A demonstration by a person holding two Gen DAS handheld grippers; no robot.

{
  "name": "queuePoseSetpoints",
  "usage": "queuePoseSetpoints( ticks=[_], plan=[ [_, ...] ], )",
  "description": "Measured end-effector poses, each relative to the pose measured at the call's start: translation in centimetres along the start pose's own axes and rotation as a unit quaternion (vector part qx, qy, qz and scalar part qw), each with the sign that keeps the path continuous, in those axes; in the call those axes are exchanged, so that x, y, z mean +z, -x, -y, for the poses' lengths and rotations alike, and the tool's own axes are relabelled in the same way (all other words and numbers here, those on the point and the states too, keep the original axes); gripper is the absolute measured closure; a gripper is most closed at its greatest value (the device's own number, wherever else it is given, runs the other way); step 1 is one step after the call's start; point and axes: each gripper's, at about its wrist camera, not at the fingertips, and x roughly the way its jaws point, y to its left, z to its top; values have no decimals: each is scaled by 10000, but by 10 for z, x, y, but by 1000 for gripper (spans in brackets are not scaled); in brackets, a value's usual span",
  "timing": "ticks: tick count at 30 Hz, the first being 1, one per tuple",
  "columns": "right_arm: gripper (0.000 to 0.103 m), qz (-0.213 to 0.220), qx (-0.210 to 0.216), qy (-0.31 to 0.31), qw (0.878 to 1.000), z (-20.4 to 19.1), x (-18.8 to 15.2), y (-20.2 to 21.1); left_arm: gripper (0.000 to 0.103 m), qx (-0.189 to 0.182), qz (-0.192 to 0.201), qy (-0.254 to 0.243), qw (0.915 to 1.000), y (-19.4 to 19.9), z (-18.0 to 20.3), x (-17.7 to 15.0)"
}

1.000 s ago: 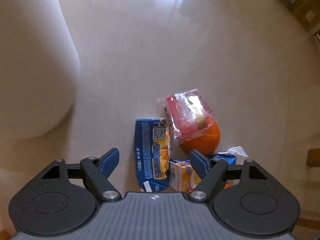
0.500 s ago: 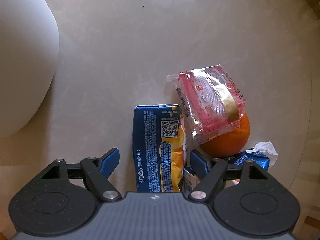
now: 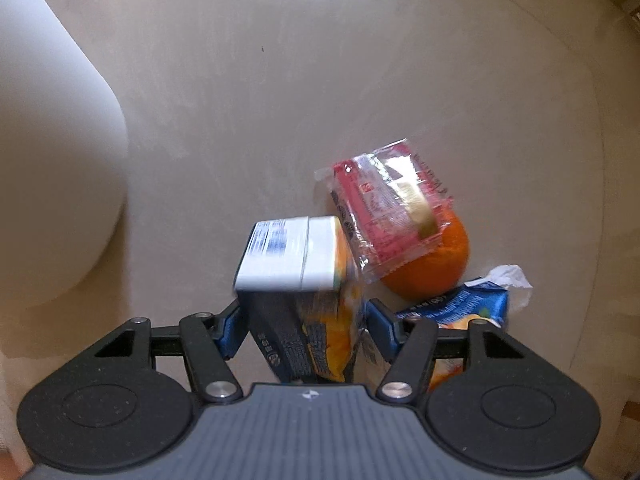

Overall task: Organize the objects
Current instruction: 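Grasp the small white juice carton with the right tool, then carry the juice carton into the bin and open the right tool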

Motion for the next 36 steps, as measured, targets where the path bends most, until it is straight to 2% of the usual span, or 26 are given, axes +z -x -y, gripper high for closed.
queuePoseSetpoints(
  ticks=[10, 20, 27, 29, 36],
  plan=[
    [38, 292, 37, -154, 9994, 5, 0, 82, 94, -1, -63, 68, 10000, 1, -1, 2],
    [38, 726, 259, -52, 9970, -9, -8, 197, 94, 0, -68, 84, 9999, 0, -1, 2],
    [38, 1018, 711, 523, 9909, -54, -1, 262, 94, 18, -92, 72, 9999, -1, 1, 3],
    [38, 1154, 675, 737, 9883, -71, 4, 275, 94, 19, -94, 58, 9999, -1, 1, 3],
    [38, 1506, 810, 1346, 9760, -114, 21, 289, 94, -40, -92, 65, 9999, 0, -2, 3]
  ],
)
